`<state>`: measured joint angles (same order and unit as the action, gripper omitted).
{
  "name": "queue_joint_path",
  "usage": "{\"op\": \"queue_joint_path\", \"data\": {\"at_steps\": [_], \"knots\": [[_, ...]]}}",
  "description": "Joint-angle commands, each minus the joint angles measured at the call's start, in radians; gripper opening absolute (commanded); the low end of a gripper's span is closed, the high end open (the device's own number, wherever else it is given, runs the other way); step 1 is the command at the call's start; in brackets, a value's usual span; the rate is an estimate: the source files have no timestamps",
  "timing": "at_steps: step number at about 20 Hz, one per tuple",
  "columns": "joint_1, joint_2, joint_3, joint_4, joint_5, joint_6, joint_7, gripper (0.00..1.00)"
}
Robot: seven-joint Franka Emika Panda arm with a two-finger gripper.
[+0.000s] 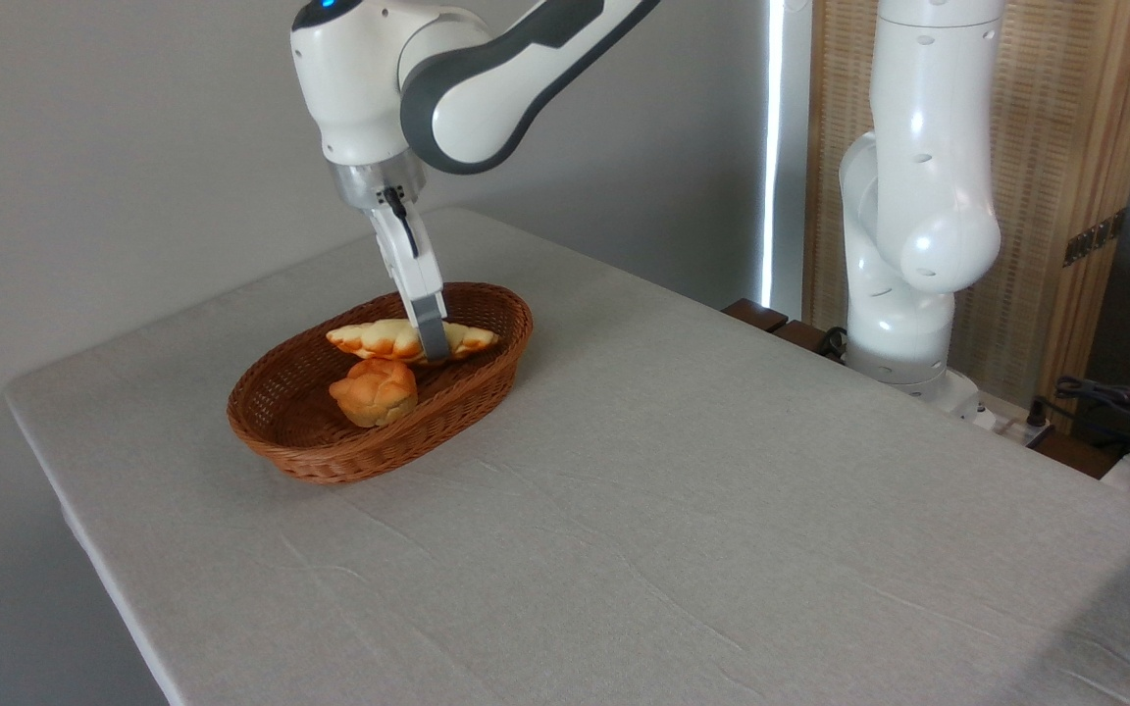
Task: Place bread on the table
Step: 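Close the gripper on the braided roll and lift it from the basket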
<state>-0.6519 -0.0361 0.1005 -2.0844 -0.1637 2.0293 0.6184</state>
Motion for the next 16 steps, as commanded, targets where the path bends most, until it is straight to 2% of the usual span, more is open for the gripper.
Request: {"op": "queue_joint_path", "data": {"at_steps": [1, 5, 7, 12, 16], "knots": [[-0.011, -0.064, 0.013, 0.030, -0.016, -0.104, 0.001, 0.10], [0.000, -0.126, 0.025, 0.049, -0.019, -0.158, -0.011, 0.11], [0.029, -0.153, 0.027, 0.070, -0.017, -0.202, -0.025, 0.11], [0.188, -0.192, 0.027, 0.090, -0.007, -0.238, -0.023, 0.11], [0.311, -0.188, 0.027, 0.083, 0.039, -0.258, -0.014, 0.21]]}}
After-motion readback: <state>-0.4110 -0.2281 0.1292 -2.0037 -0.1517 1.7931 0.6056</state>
